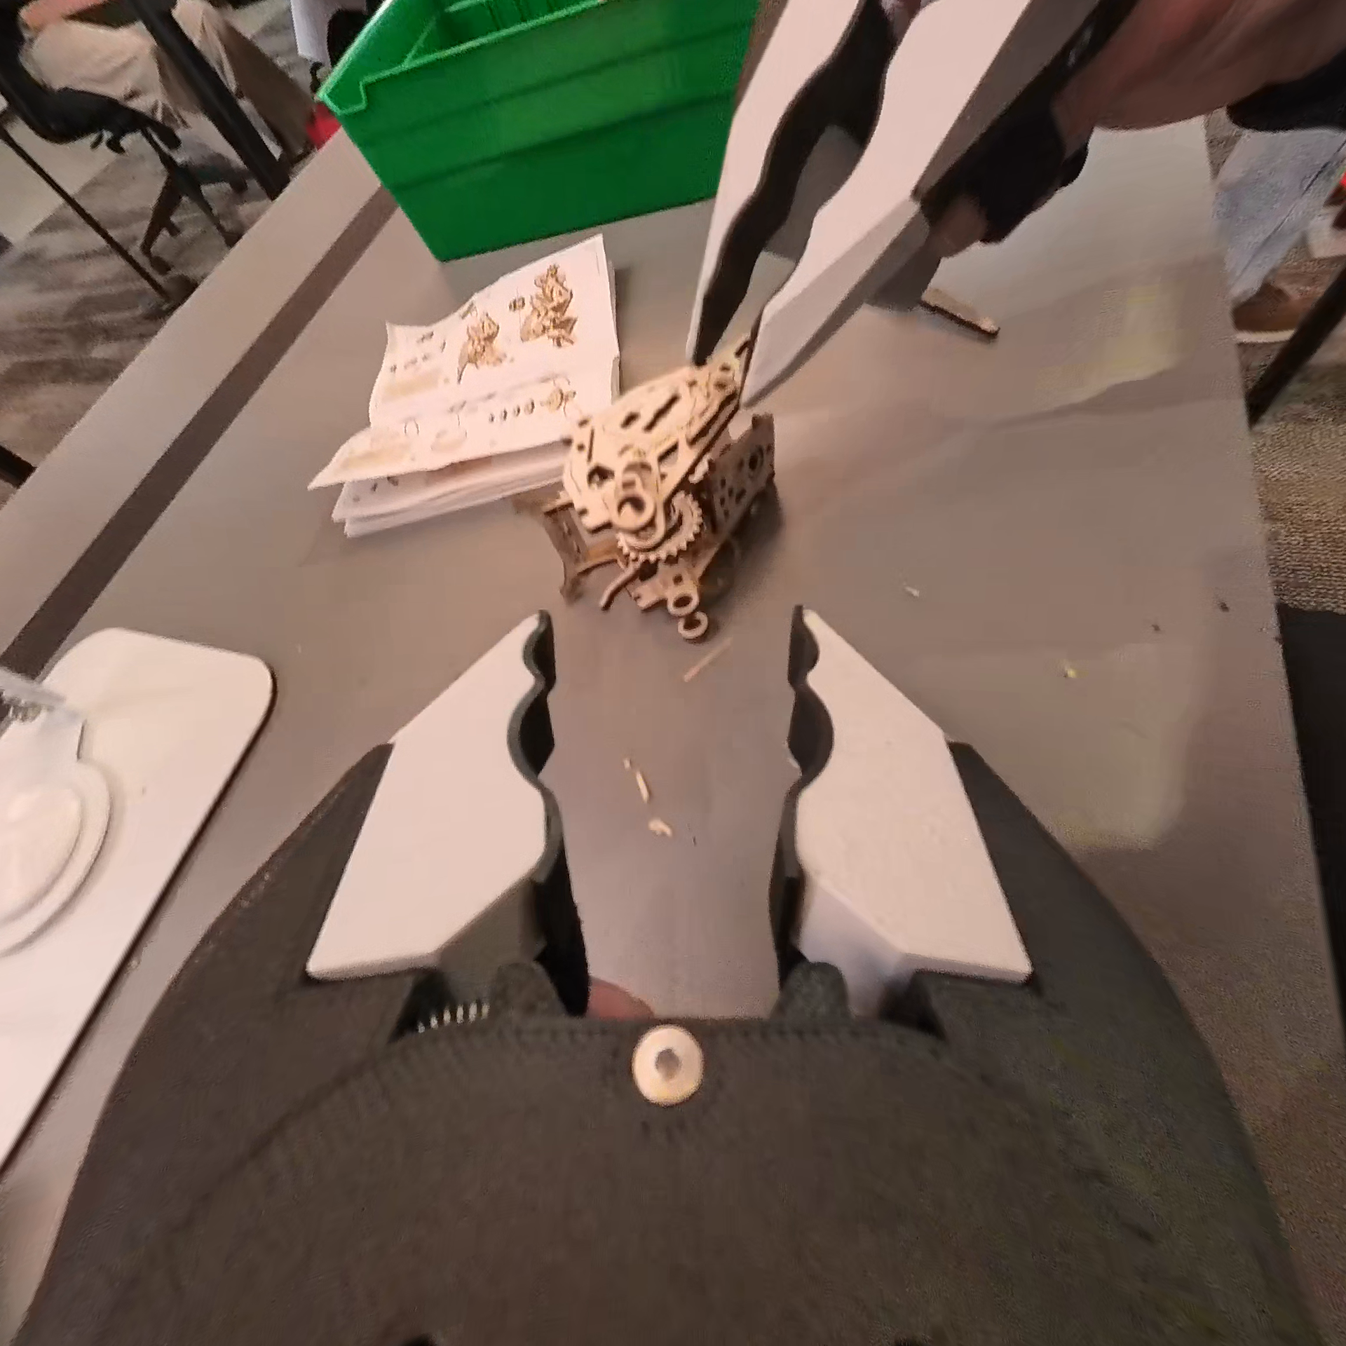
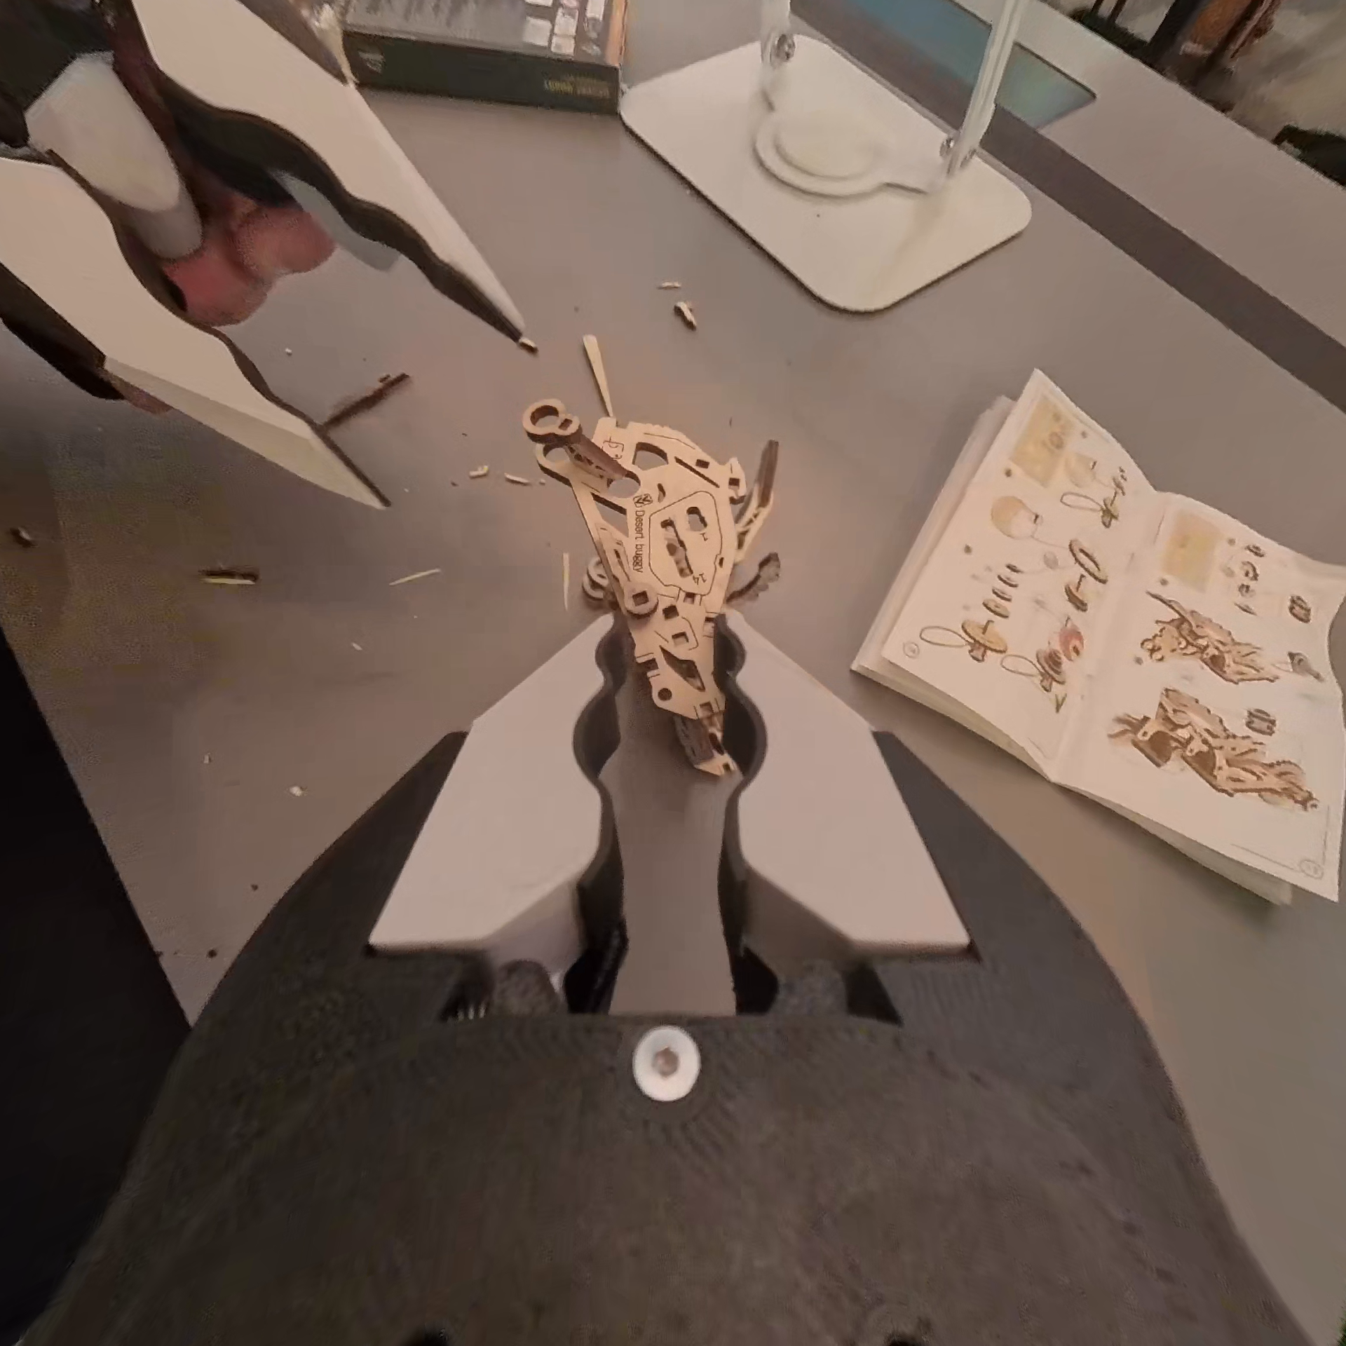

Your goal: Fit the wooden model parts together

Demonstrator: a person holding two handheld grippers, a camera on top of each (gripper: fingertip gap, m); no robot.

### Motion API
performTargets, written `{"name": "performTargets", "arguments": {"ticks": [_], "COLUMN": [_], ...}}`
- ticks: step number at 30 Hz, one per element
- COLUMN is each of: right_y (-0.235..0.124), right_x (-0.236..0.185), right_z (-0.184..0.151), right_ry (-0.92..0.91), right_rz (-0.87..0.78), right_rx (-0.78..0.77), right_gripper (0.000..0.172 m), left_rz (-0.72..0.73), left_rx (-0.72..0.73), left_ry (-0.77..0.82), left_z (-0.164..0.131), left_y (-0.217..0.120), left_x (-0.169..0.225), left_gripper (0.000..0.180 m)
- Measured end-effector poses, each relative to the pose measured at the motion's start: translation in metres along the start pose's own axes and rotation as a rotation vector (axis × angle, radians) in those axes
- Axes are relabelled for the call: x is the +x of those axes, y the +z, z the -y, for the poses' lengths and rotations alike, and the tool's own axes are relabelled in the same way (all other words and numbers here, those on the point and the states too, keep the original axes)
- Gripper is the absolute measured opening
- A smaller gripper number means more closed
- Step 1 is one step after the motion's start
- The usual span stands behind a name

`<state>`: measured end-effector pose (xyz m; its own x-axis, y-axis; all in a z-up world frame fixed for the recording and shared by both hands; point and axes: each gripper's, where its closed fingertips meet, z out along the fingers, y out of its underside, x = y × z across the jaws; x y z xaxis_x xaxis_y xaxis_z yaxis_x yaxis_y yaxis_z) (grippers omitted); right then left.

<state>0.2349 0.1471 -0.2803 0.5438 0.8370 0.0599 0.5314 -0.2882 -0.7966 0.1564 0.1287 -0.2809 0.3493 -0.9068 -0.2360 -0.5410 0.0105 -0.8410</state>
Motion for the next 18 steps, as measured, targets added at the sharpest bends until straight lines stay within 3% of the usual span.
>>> {"name": "performTargets", "arguments": {"ticks": [1,9,18], "right_y": [0.001,0.004,0.01], "right_x": [0.002,0.011,0.009], "right_z": [-0.002,-0.012,-0.016], "right_ry": [0.005,0.044,0.048], "right_rz": [0.002,0.035,0.087], "right_rx": [-0.005,-0.003,-0.007], "right_gripper": [0.02,0.02,0.02], "left_rz": [-0.007,-0.035,-0.05], "left_rx": [0.011,0.029,0.022], "left_ry": [0.005,0.069,0.038], "left_z": [0.004,0.013,0.01], "left_y": [0.006,0.034,0.052], "left_x": [-0.001,-0.008,-0.012], "left_gripper": [0.063,0.059,0.048]}}
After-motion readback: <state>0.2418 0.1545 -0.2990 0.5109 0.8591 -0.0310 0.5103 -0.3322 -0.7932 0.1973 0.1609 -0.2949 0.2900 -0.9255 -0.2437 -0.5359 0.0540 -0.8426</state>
